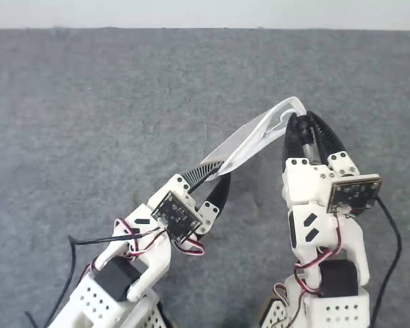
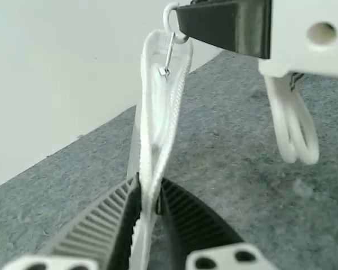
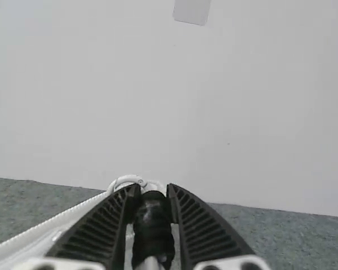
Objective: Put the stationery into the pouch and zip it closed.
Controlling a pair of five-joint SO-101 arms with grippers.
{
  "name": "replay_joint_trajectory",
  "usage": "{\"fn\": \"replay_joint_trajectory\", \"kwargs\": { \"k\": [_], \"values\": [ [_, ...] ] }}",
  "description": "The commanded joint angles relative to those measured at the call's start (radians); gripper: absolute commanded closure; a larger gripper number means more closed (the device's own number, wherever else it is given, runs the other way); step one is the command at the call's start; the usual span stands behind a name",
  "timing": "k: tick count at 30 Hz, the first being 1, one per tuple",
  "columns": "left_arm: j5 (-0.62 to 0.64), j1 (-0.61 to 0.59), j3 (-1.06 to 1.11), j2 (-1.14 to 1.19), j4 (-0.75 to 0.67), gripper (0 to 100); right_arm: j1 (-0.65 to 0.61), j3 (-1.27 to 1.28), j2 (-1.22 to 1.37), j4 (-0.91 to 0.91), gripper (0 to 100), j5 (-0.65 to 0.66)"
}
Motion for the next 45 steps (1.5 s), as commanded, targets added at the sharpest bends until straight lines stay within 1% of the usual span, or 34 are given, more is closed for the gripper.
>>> {"fn": "replay_joint_trajectory", "kwargs": {
  "k": [1, 4, 8, 11, 13, 18, 21, 28, 31, 34, 38, 41, 43, 45],
  "values": [
    [0.005, -0.043, -0.018, -0.006, 0.037, 99, 0.077, -0.035, 0.002, -0.056, 99.2, -0.012],
    [0.006, -0.084, -0.019, -0.006, 0.037, 99, 0.088, -0.037, 0.051, -0.093, 99.2, -0.012],
    [0.006, -0.097, -0.019, -0.006, 0.037, 99, 0.156, -0.040, 0.193, -0.209, 99.2, -0.014],
    [0.008, -0.097, -0.019, -0.006, 0.037, 99, 0.203, -0.043, 0.285, -0.308, 99.2, -0.058],
    [0.008, -0.097, -0.019, -0.006, 0.037, 99, 0.242, -0.061, 0.337, -0.341, 99.2, -0.081],
    [0.008, -0.097, -0.019, -0.006, 0.037, 99, 0.337, -0.126, 0.424, -0.343, 99.2, -0.155],
    [0.008, -0.097, -0.019, -0.006, 0.037, 99, 0.369, -0.149, 0.460, -0.343, 99.2, -0.170],
    [0.008, -0.097, -0.019, -0.006, 0.037, 99, 0.369, -0.150, 0.475, -0.341, 99.2, -0.170],
    [0.006, -0.094, -0.019, -0.006, 0.037, 99, 0.337, -0.146, 0.473, -0.326, 99.2, -0.170],
    [0.008, -0.087, -0.019, -0.006, 0.037, 99, 0.254, -0.149, 0.424, -0.237, 99.2, -0.164],
    [0.026, -0.092, -0.045, -0.006, 0.044, 97, 0.130, -0.150, 0.259, -0.088, 99.2, -0.161],
    [0.141, -0.094, -0.099, -0.006, 0.100, 89, 0.031, -0.152, 0.134, -0.008, 99.2, -0.094],
    [0.239, -0.089, -0.147, -0.006, 0.161, 82, -0.041, -0.152, 0.071, 0.022, 99.2, -0.049],
    [0.298, -0.087, -0.194, -0.006, 0.227, 76, -0.113, -0.152, 0.035, 0.045, 99.2, -0.025]
  ]
}}
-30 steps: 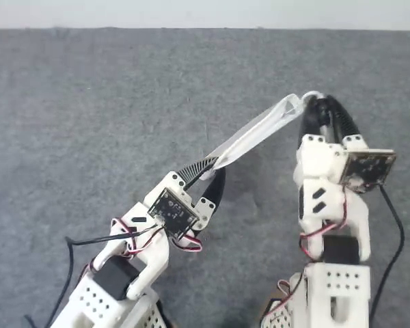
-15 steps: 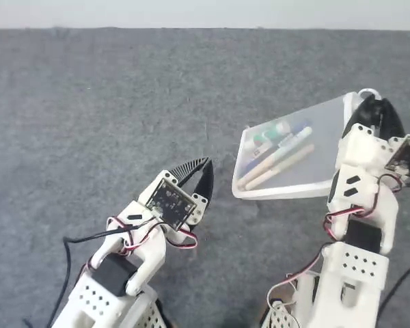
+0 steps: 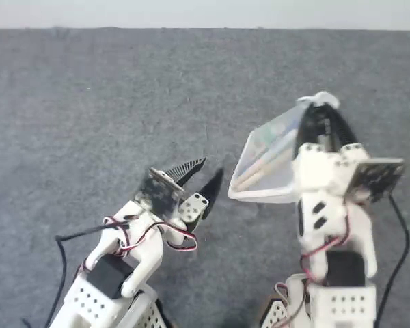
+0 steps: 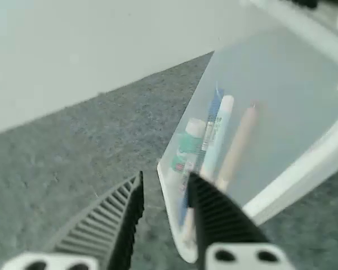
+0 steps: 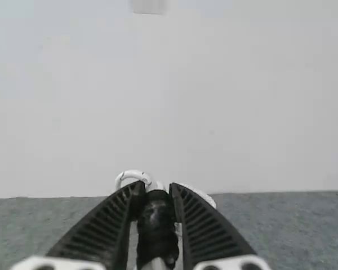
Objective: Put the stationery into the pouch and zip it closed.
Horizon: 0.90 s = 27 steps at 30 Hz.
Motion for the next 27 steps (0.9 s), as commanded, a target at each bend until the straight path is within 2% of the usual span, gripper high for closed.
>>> {"fn": "replay_joint_trajectory", "kwargs": {
  "k": [1, 4, 8, 18, 23, 27],
  "values": [
    [0.101, 0.005, -0.136, -0.015, 0.110, 74, -0.122, -0.071, -0.082, 0.038, 99.2, 0.049],
    [0.104, 0.005, -0.213, -0.015, 0.207, 71, -0.173, -0.078, -0.090, 0.044, 99.2, 0.049],
    [0.106, 0.015, -0.288, -0.015, 0.287, 70, -0.180, -0.080, -0.090, 0.054, 99.2, 0.041],
    [0.106, 0.222, -0.372, -0.015, 0.413, 70, -0.180, -0.044, -0.101, 0.056, 99.2, 0.040],
    [0.103, 0.227, -0.363, -0.015, 0.364, 70, -0.180, -0.026, -0.101, 0.054, 99.2, 0.040],
    [0.100, 0.207, -0.263, -0.015, 0.233, 70, -0.182, -0.025, -0.101, 0.054, 99.2, 0.040]
  ]
}}
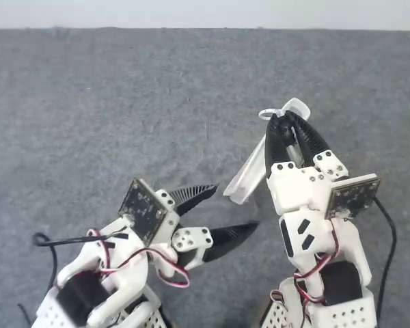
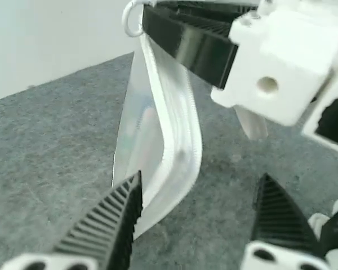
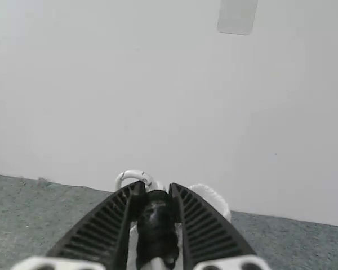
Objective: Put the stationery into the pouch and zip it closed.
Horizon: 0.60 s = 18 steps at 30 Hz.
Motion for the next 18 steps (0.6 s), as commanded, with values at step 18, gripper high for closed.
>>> {"fn": "replay_joint_trajectory", "kwargs": {
  "k": [18],
  "values": [
    [0.009, -0.094, 0.389, -0.005, -0.686, 81, -0.087, 0.000, -0.024, 0.042, 99.2, -0.054]
  ]
}}
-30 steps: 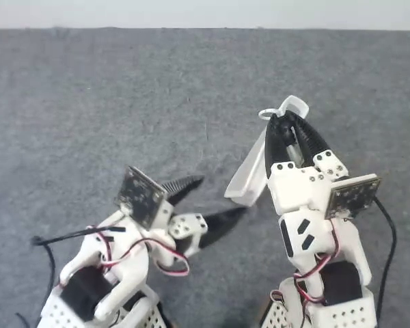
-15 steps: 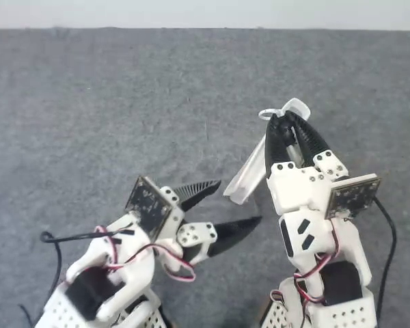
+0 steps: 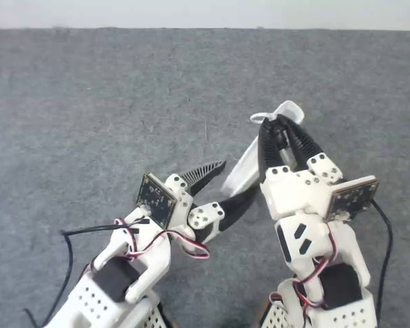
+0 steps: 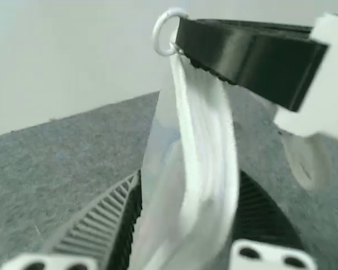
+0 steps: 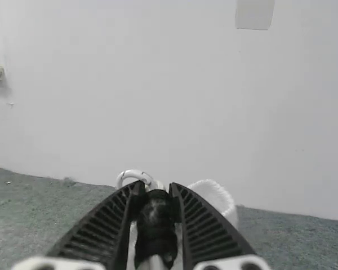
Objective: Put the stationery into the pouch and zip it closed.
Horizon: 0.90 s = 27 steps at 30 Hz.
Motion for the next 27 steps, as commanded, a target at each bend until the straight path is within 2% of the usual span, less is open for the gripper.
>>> {"fn": "replay_joint_trajectory", "kwargs": {
  "k": [1, 4, 7, 10, 13, 20, 27],
  "values": [
    [0.009, -0.009, 0.036, -0.014, -0.157, 83, -0.021, -0.006, -0.007, 0.015, 99.2, -0.012],
    [0.009, -0.008, 0.068, -0.014, -0.218, 89, -0.019, -0.006, -0.007, 0.015, 99.2, -0.011],
    [0.009, -0.005, 0.067, -0.014, -0.221, 98, -0.016, -0.006, -0.005, 0.012, 99.2, -0.011],
    [0.009, -0.009, 0.068, -0.014, -0.209, 99, 0.036, -0.006, 0.004, -0.005, 99.2, -0.018],
    [-0.005, -0.011, 0.039, -0.015, -0.121, 99, 0.104, 0.017, 0.004, -0.081, 99.2, -0.018],
    [-0.199, -0.005, -0.093, -0.015, 0.178, 99, 0.196, 0.132, 0.005, -0.323, 99.2, -0.012],
    [-0.272, -0.011, -0.107, -0.015, 0.209, 99, 0.255, 0.124, 0.087, -0.390, 99.2, -0.017]
  ]
}}
